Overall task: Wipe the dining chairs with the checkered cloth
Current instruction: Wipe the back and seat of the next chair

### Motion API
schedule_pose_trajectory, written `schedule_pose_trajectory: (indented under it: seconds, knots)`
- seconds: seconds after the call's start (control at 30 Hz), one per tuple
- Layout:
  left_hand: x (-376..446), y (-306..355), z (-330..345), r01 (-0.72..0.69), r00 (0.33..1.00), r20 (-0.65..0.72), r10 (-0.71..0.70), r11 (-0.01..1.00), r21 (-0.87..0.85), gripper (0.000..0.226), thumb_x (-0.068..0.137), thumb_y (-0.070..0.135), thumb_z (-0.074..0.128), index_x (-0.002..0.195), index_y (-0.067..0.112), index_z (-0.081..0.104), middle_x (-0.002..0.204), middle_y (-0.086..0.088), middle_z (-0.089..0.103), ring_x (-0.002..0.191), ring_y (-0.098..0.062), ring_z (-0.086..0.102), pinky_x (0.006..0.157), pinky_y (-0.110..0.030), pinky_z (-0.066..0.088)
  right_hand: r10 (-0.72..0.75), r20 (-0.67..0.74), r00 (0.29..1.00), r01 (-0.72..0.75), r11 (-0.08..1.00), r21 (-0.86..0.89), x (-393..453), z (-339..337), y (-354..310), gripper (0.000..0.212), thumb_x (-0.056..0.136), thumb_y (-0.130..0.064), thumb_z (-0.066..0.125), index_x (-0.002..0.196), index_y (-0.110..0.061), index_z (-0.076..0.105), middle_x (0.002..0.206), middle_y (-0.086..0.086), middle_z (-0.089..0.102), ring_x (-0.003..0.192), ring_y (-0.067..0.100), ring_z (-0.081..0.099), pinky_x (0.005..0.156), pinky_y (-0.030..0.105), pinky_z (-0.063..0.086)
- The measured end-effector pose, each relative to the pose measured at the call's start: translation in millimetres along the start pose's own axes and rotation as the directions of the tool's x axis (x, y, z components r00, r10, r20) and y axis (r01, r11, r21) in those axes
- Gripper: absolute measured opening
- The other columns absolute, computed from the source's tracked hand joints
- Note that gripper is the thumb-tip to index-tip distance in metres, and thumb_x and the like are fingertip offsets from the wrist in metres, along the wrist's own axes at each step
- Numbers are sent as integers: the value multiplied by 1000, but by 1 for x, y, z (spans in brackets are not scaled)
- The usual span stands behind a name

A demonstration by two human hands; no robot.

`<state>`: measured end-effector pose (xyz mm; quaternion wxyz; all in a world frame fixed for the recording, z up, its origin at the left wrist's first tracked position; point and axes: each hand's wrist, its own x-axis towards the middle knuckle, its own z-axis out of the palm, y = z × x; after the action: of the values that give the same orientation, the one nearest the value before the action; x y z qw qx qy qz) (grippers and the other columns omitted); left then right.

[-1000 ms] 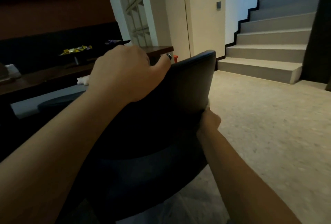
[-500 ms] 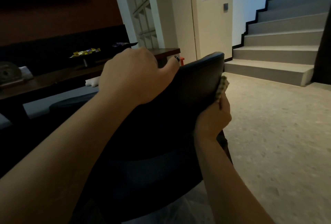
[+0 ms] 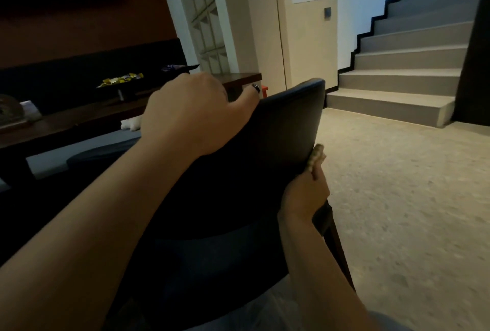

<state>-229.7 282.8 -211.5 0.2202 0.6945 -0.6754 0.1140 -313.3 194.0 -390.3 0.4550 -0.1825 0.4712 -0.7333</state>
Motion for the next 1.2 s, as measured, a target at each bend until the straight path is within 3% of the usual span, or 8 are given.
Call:
schedule_pose_trajectory:
  seconds: [0.2,0.43,0.53,0.63,0.73,0.87,0.97,1.2]
  knots:
    - [3,-4,3,-20,998,-55,21,1000,15,66,89,69,33,84,15,71,58,-5,58,50,-18,52,48,-23,34,-665,0,747,662,744,88,-46,27,-24,57,88,-11,32,145,-13,38,151,1,37,139,9,31,116,31,27]
    - [2,-6,4,-27,995,-94,28,1000,13,64,90,69,34,87,17,71,61,-4,59,53,-19,54,49,-23,37,-34,-18,999,34,999,16,-28,-3,28,40,102,-9,28,132,-15,53,129,6,56,119,21,52,107,43,40]
    - [3,-8,5,-20,994,-103,21,1000,12,63,89,69,34,88,19,71,62,-2,61,56,-18,57,50,-24,40,-241,-4,971,240,967,85,-48,10,5,48,98,-12,30,144,-21,40,144,-2,44,133,12,40,113,37,33]
    - [3,-7,7,-19,991,-135,23,999,31,62,89,70,34,87,19,70,61,-2,59,53,-17,54,48,-23,36,-589,-34,808,590,805,63,-73,29,-17,60,88,-6,34,148,-11,29,152,4,31,136,0,25,111,9,21]
    - [3,-8,8,-27,989,-144,32,999,39,63,88,70,34,88,19,70,62,-2,60,53,-18,54,48,-23,37,-710,11,704,711,704,-10,-72,26,-3,62,84,12,36,145,1,29,149,7,27,139,11,23,112,9,15]
    - [4,-7,7,-12,991,-130,15,1000,25,63,89,70,34,87,18,70,61,-2,60,53,-18,54,47,-22,36,-326,-10,945,326,945,-19,-53,0,29,58,93,10,32,148,-9,29,153,6,28,140,13,26,116,20,18]
    - [3,-7,8,-17,990,-139,20,1000,24,63,89,70,34,87,18,70,62,-3,59,53,-18,54,47,-22,35,-246,-27,969,246,969,1,-62,2,21,56,96,2,32,149,-14,28,153,1,29,140,11,27,118,31,22]
    - [2,-7,10,-11,976,-217,19,999,38,59,90,65,35,78,18,67,57,0,52,48,-14,47,45,-21,27,-820,40,571,821,571,1,-84,32,-10,54,87,9,36,140,11,28,148,23,22,140,33,20,119,27,15]
